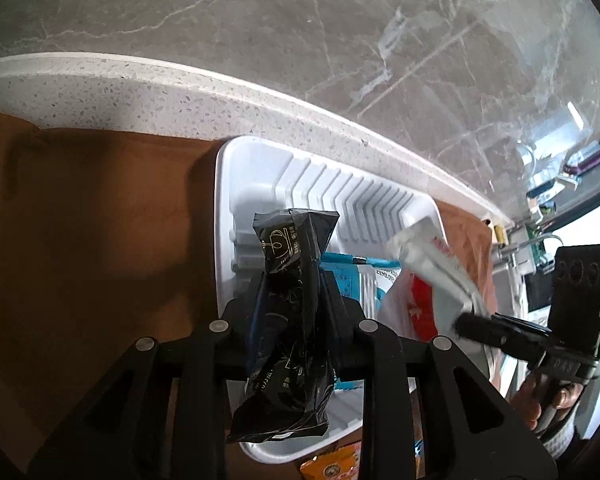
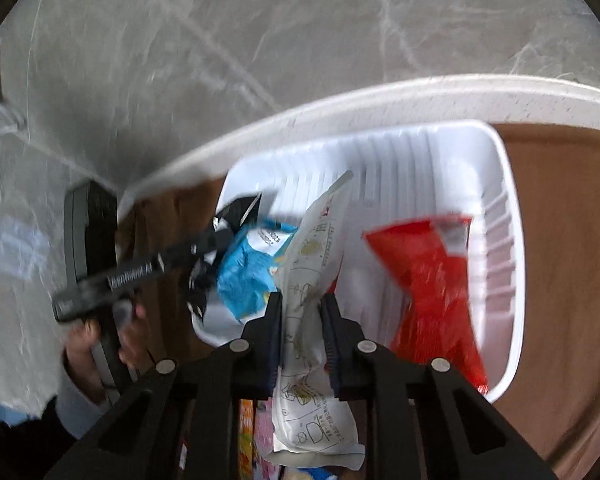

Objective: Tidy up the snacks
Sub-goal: 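Lower both packs into the white tray and release them, then grasp the orange candy bar with left tool while right tool grasps blue-white bar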

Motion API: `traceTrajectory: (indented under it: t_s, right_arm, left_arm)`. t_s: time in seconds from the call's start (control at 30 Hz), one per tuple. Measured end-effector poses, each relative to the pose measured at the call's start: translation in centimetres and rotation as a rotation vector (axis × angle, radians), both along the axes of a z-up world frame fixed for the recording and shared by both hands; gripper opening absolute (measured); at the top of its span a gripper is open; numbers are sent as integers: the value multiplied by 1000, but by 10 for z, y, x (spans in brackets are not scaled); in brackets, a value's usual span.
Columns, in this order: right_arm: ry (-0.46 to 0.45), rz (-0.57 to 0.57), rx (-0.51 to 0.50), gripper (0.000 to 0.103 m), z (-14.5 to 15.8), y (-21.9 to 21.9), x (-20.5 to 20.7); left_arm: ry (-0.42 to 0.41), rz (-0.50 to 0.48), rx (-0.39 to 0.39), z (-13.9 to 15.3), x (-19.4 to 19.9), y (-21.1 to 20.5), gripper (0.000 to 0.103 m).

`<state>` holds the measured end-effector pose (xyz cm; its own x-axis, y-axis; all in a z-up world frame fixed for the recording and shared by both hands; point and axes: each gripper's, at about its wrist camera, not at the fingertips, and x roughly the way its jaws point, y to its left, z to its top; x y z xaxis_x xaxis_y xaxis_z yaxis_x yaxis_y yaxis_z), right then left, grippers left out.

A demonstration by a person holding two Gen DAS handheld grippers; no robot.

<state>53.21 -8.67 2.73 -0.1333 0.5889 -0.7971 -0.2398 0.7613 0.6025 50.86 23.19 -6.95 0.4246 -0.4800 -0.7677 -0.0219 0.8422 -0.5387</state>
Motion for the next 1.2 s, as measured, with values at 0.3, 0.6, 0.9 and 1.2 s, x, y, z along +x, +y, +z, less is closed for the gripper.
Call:
traceTrajectory:
  t_s: [0.3, 0.6, 0.9, 1.2]
  right_arm:
    - [-43, -73, -30, 26, -16, 6, 14]
    - [-154, -35, -46, 32, 21, -7, -4]
    - [-174, 29, -35, 37, 59, -18, -57]
    - [-13, 43, -66, 39, 41, -43, -129]
  left_arm:
    - [10, 23, -20, -9, 13, -4, 25]
    - [-114, 14, 93, 25, -3, 0, 39]
    - [-180, -14, 153, 65, -59, 3, 41]
    - [-59, -137, 158, 47, -142, -23, 42]
